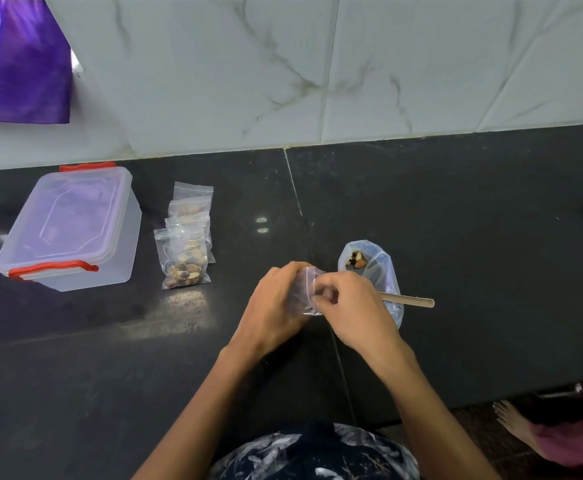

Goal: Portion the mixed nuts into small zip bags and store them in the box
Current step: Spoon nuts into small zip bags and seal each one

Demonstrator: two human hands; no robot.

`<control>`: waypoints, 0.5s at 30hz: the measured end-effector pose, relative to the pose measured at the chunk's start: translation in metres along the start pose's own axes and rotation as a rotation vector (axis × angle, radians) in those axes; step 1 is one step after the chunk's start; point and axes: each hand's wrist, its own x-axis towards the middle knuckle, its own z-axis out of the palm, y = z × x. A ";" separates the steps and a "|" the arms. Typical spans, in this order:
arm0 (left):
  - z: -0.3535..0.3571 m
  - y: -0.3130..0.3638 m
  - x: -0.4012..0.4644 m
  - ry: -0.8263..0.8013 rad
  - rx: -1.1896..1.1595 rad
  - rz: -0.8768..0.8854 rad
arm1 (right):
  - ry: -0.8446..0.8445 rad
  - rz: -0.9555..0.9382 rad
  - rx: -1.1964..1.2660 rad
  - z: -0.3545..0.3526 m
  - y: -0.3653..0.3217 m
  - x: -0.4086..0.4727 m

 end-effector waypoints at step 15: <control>0.009 0.000 -0.002 0.199 -0.209 0.041 | -0.042 -0.036 -0.008 -0.017 -0.017 0.003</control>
